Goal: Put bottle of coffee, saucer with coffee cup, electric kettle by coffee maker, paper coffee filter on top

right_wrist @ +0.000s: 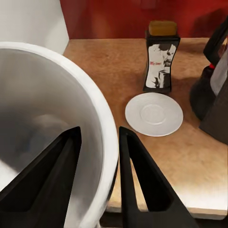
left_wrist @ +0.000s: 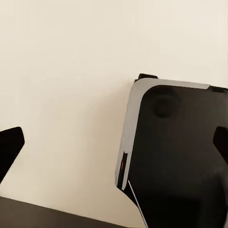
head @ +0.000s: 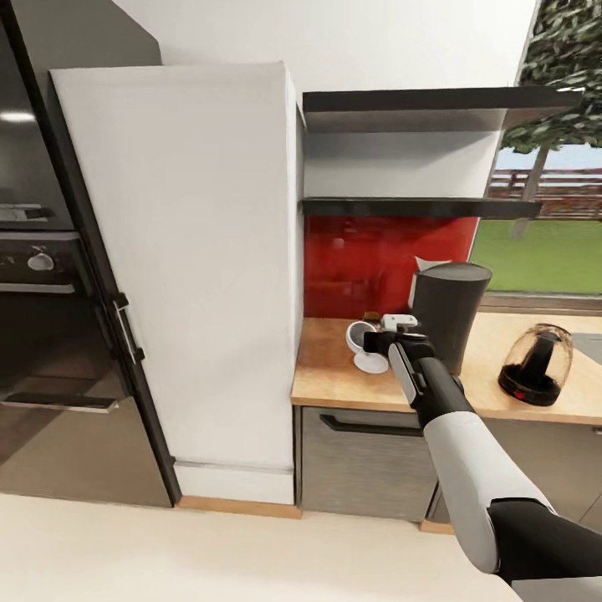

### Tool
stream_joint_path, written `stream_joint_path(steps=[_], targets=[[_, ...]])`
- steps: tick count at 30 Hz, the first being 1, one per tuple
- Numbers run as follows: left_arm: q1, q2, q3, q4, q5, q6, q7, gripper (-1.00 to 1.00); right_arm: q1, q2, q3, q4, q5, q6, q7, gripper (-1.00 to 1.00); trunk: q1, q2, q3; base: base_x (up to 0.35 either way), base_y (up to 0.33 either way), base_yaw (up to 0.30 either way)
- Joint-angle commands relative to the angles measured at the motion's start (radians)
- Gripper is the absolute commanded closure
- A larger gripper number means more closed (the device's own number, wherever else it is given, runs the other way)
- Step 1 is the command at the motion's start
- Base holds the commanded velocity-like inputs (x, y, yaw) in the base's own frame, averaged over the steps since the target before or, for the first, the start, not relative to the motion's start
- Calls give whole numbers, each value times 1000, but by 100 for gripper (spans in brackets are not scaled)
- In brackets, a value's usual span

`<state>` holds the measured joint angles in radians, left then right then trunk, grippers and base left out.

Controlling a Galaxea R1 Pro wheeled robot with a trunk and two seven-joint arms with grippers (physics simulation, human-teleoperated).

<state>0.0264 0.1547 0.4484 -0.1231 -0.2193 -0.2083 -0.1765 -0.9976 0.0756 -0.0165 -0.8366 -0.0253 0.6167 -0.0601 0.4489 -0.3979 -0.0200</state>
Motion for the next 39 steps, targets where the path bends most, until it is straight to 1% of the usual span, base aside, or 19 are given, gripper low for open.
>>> stream_joint_path(steps=[1, 7, 8, 10, 11, 12, 14, 16, 18, 19, 20, 21, 23, 26, 30, 32, 36, 39], targets=[[1, 0, 9, -1, -9, -2, -5, -100, -1, 1, -2, 0, -4, 5, -3, 100, 1, -2, -2, 217, 283, -193], [7, 0, 8, 3, -9, -2, -3, -100, -1, 0, -3, 30, -2, 5, -3, 100, 1, -2, -2, 185, 183, -258], [10, 0, 5, 8, -11, -1, -3, -100, -1, -4, -7, 57, -2, 5, -4, 100, 1, -2, -2, 15, 9, -178], [11, 1, 4, 9, -12, -1, -3, -100, -1, -5, -7, 75, -2, 5, -7, 100, 1, -2, -2, 8, 5, -93], [12, 1, 2, 11, -13, 0, -3, -100, -1, -5, -8, 97, -2, 5, -9, 100, 1, -2, -2, 3, 2, -37], [11, 2, -2, 13, -14, 1, -3, -100, -1, -4, -10, 151, -2, 5, -10, 100, 1, -2, -2, 1, 1, -15], [10, 2, -5, 14, -16, 4, -3, -100, -1, -4, -14, 200, -2, 6, -12, 100, 1, -2, -2, 1, 0, -8], [9, 2, -6, 13, -16, 10, -3, -100, -1, -4, -33, 225, -2, 6, -21, 100, 1, -2, -2, 0, 0, -3], [9, 3, -7, 14, -19, 14, -2, -100, -1, -3, -78, 236, -2, 7, -55, 100, 1, -2, -2, 0, 0, -1], [9, 3, -8, 15, -22, 15, 2, -100, -1, -2, -115, 240, -2, 7, -107, 100, 1, -2, -2, 0, 0, 0], [10, 3, -8, 16, -30, 16, 12, -100, -1, -1, -133, 242, -3, 7, -143, 100, 1, -2, -2, 0, 0, 0], [10, 3, -8, 17, -35, 16, 27, -100, -1, 1, -149, 243, -3, 7, -187, 100, 1, -2, -2, 0, 0, 0], [10, 2, -9, 18, -38, 16, 55, -100, -1, 4, -159, 240, -5, 7, -224, 100, 1, -2, -2, 0, 0, 0], [13, 2, -10, 19, -42, 17, 83, -100, -1, 7, -164, 237, -7, 8, -240, 100, 1, -2, -2, 0, 0, 0], [13, 4, -10, 19, -43, 17, 87, -100, -2, 7, -165, 239, -17, 73, -242, 100, 1, -2, -2, 133, 31, 0], [13, 4, -10, 19, -43, 18, 87, -100, -2, 7, -166, 243, -19, 86, -242, 100, 1, -2, -2, 268, 142, 0], [15, 15, -10, 26, -43, 18, 88, -100, -1, 7, -165, 247, -19, 91, -243, 100, 1, -2, -2, 280, 211, 0], [15, 19, -10, 39, -43, 18, 89, -100, -2, 7, -165, 248, -19, 92, -243, 100, 1, -2, -2, 281, 229, 0]])
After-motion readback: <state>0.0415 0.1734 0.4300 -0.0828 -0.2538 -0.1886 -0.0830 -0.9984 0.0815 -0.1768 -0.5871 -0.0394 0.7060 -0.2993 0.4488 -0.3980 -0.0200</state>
